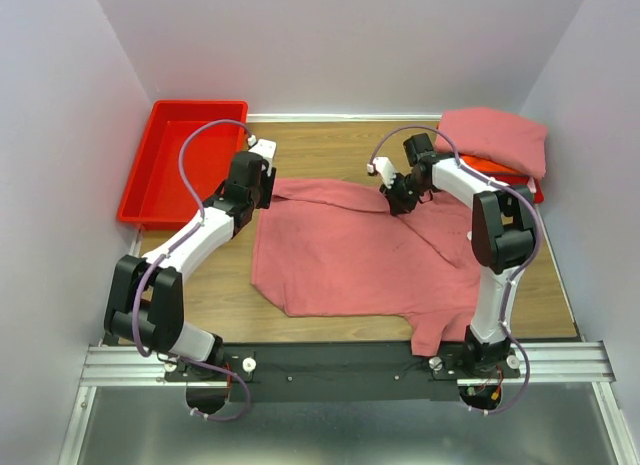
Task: Fold and stack the t-shirts
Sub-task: Fold the tshirt
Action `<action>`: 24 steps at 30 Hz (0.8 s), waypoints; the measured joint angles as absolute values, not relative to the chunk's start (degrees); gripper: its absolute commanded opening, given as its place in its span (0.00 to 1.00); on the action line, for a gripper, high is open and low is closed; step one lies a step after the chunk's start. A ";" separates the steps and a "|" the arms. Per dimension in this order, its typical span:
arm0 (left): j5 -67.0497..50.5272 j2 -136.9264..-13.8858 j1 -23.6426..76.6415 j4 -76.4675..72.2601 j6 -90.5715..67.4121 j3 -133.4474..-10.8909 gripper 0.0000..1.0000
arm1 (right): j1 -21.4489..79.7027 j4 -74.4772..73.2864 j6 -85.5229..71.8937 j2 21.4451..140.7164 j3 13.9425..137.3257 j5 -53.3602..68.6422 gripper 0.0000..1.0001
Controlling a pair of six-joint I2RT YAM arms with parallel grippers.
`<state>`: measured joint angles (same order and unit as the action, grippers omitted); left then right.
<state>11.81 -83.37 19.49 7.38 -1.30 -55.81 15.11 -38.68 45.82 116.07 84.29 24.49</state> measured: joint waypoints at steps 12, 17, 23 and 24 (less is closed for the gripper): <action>11.75 -87.26 19.49 7.18 0.30 -56.47 0.46 | 15.16 -38.13 45.01 112.29 82.52 23.16 0.00; 11.75 -88.25 19.49 7.07 3.77 -56.93 0.46 | 15.16 -37.65 44.53 111.68 82.35 23.14 0.00; 11.75 -91.35 19.75 6.92 6.13 -57.56 0.45 | 14.79 -37.54 44.31 111.68 82.11 23.16 0.01; 11.81 -91.70 19.90 6.92 6.17 -57.56 0.45 | 14.59 -37.54 44.18 111.68 82.08 23.18 0.00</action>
<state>11.81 -91.70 19.90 6.92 6.17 -57.56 14.59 -37.54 44.18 111.68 82.08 23.18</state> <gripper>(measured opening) 0.458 0.012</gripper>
